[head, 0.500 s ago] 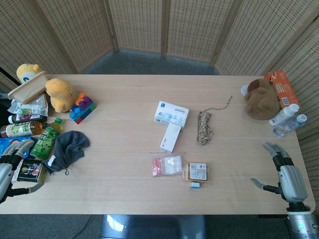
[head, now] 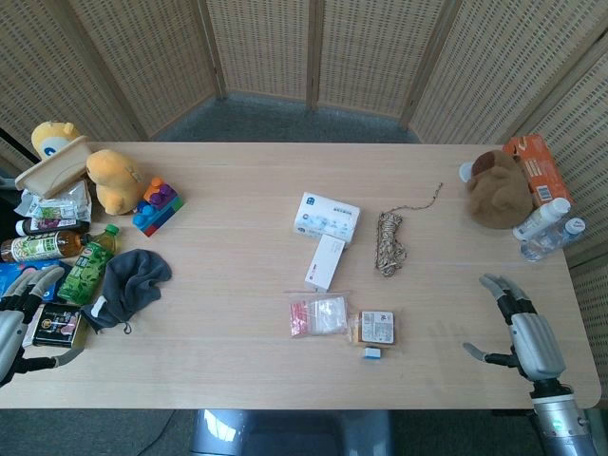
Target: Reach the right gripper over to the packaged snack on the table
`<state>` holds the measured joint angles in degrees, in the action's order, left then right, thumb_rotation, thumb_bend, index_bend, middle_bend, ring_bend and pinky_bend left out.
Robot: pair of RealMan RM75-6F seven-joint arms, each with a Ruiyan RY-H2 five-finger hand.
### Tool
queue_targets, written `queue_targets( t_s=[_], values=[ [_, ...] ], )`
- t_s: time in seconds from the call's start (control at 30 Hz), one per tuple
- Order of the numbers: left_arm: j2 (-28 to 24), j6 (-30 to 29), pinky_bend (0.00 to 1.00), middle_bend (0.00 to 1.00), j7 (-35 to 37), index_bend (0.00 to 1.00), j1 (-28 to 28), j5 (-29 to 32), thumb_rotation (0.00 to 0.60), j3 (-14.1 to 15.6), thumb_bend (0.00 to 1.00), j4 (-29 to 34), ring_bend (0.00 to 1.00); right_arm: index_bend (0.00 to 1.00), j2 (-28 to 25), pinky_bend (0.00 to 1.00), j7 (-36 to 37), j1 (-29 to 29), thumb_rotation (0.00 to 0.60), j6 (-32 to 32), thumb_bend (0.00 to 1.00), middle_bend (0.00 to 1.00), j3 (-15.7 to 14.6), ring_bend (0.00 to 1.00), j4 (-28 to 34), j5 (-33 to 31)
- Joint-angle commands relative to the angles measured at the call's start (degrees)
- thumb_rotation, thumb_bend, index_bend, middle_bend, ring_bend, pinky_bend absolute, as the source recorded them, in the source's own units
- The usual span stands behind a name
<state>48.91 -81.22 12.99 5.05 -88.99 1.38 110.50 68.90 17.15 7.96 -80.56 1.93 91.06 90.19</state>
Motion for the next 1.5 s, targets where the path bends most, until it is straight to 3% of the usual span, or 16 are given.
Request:
queue_targets(
  t_s=[0.03, 0.23, 0.43, 0.6, 0.8, 1.5],
  values=[
    [0.6, 0.9, 0.0, 0.0, -0.8, 0.01, 0.6, 1.3, 0.6, -0.5, 0.0, -0.2, 0.0, 0.07, 0.8, 0.0, 1.4, 4.4, 0.6, 7.8, 0.0, 0.0, -0.6, 0.0, 2.0, -0.4],
    [1.4, 2.4, 0.0, 0.0, -2.2, 0.01, 1.3, 3.7, 0.6, -1.1, 0.0, -0.5, 0.0, 0.06, 2.8, 0.0, 4.7, 10.6, 0.6, 19.4, 0.0, 0.0, -0.4, 0.0, 1.4, -3.1],
    [1.8, 3.3, 0.0, 0.0, -2.5, 0.01, 1.8, 5.6, 0.6, -1.8, 0.0, -0.9, 0.0, 0.07, 7.4, 0.0, 1.6, 14.1, 0.6, 25.4, 0.0, 0.0, -0.8, 0.0, -2.7, -4.8],
    [1.9, 3.7, 0.0, 0.0, -2.5, 0.01, 1.9, 6.3, 0.6, -2.0, 0.0, -1.2, 0.0, 0.07, 11.5, 0.0, 3.7, 15.5, 0.6, 28.5, 0.0, 0.0, -0.9, 0.0, -6.0, -6.8],
    [1.7, 3.5, 0.0, 0.0, -2.2, 0.01, 1.8, 6.4, 0.6, -2.1, 0.0, -1.2, 0.0, 0.07, 14.6, 0.0, 4.6, 16.7, 0.6, 29.0, 0.0, 0.0, -0.5, 0.0, -9.6, -7.0],
    [2.1, 4.3, 0.0, 0.0, -2.7, 0.01, 2.0, 6.7, 0.6, -2.1, 0.0, -1.3, 0.0, 0.08, 18.9, 0.0, 5.8, 18.0, 0.6, 29.1, 0.0, 0.0, -0.7, 0.0, -13.7, -8.0]
  ],
)
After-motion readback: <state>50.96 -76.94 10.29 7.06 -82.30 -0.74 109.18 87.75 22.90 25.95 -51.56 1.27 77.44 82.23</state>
